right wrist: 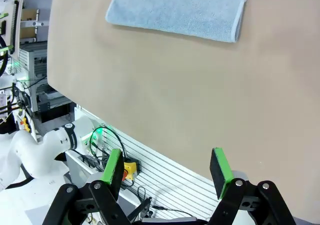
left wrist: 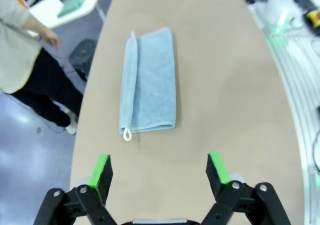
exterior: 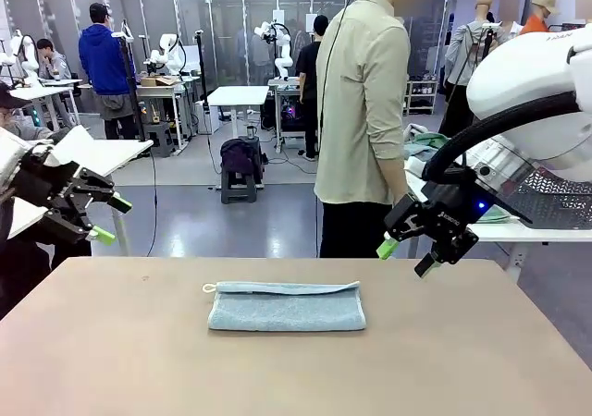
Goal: Fold the towels and place them in the basket.
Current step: When a person lays out a Towel with hook on the table, fold it in half twice.
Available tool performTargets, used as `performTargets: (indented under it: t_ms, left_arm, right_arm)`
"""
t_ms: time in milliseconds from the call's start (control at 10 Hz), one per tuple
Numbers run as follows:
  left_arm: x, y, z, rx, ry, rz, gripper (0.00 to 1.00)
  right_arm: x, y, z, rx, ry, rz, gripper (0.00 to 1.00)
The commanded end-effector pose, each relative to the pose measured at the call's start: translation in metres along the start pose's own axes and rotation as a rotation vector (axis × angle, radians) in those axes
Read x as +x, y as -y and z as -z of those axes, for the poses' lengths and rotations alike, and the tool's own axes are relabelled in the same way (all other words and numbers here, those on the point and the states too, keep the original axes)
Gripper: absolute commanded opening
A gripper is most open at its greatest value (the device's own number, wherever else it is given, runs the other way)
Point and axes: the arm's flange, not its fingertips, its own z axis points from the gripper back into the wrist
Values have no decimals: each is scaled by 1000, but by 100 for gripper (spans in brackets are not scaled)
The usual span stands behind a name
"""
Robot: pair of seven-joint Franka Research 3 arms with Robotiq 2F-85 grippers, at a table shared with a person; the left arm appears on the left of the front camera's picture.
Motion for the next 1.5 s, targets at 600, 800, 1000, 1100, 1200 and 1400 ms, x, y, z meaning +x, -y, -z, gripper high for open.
performTargets:
  t_ms: [600, 800, 1000, 1100, 1200, 1400]
  left_arm:
    - [-23, -3, -16, -30, 155, -199, 95]
    - [-21, -4, -15, -39, 154, -197, 95]
    - [-27, -1, -15, -25, 128, -176, 95]
    - [-27, -1, -15, -25, 128, -176, 95]
    - [-27, -1, -15, -25, 128, -176, 95]
    - [-27, -1, -15, -25, 128, -176, 95]
  right_arm:
    - [-3, 0, 0, -13, -3, -11, 87]
    - [0, -1, 0, -1, 0, -2, 87]
    - [11, 6, 15, -38, 27, 5, 87]
    - [18, 9, 24, -53, 60, 34, 87]
    - [28, 11, 37, -50, 82, 51, 87]
    - [55, 23, 71, -38, 43, 49, 87]
